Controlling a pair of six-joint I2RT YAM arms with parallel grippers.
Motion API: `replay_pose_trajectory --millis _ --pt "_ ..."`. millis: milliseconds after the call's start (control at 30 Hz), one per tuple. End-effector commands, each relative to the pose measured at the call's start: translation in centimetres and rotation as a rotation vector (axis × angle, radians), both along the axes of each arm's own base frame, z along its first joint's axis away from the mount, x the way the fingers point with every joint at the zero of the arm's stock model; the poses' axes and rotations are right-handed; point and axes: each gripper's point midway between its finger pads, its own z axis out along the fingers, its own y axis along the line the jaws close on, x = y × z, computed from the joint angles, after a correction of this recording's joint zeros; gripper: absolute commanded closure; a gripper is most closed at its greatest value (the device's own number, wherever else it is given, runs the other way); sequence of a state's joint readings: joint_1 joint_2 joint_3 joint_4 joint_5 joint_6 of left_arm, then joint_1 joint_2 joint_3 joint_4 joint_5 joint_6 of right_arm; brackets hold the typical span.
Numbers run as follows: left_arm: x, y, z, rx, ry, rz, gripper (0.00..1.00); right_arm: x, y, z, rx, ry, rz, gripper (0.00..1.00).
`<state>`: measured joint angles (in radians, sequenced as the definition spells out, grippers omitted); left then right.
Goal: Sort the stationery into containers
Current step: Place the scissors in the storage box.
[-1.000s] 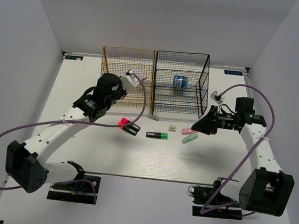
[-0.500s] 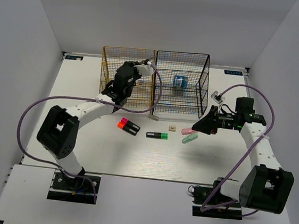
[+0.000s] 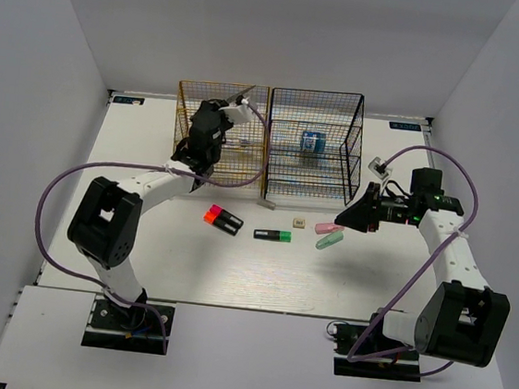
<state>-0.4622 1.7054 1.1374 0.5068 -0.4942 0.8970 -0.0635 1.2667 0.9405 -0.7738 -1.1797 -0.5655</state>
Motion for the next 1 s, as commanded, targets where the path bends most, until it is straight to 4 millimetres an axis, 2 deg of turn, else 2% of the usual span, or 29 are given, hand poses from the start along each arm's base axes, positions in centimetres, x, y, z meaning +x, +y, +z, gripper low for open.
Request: replay_pose_trajectory --millis 0,233,533,567,600,633,700,833,967 --pt "-1.2 0.8 1.5 -0.059 -0.052 0.007 1.0 0.4 0.0 1.2 0.027 -0.019 0.011 0.7" --pt "-2.3 1.9 -0.1 -0.129 -0.031 0.019 1.0 0.4 0.0 1.2 0.027 -0.018 0.009 0.7" --pt "-1.7 2.7 -1.7 -0.145 0.004 0.046 1.0 0.5 -0.1 1.3 0.031 -0.017 0.007 0.7" --pt "-1.7 2.7 -2.1 -0.146 0.012 0.05 0.98 0.5 -0.2 1.2 0.031 -0.016 0.004 0.69" --pt "-1.6 2.9 -2.1 -0.148 0.01 0.057 0.88 0.5 -0.1 1.3 0.033 -0.019 0.008 0.69" --pt "-1.6 3.0 -2.1 -0.148 0.005 0.068 0.83 0.6 -0.2 1.3 0.032 -0.016 0.004 0.69" --pt "-1.6 2.9 -2.6 -0.15 0.015 0.066 0.82 0.5 -0.2 1.2 0.032 -0.014 0.006 0.69" --pt "-1.6 3.1 -2.9 -0.147 0.015 0.081 0.56 0.5 -0.2 1.2 0.036 -0.007 0.005 0.69" --pt "-1.5 3.5 -3.0 -0.148 0.016 0.098 0.45 0.6 -0.2 1.3 0.033 -0.01 0.007 0.67"
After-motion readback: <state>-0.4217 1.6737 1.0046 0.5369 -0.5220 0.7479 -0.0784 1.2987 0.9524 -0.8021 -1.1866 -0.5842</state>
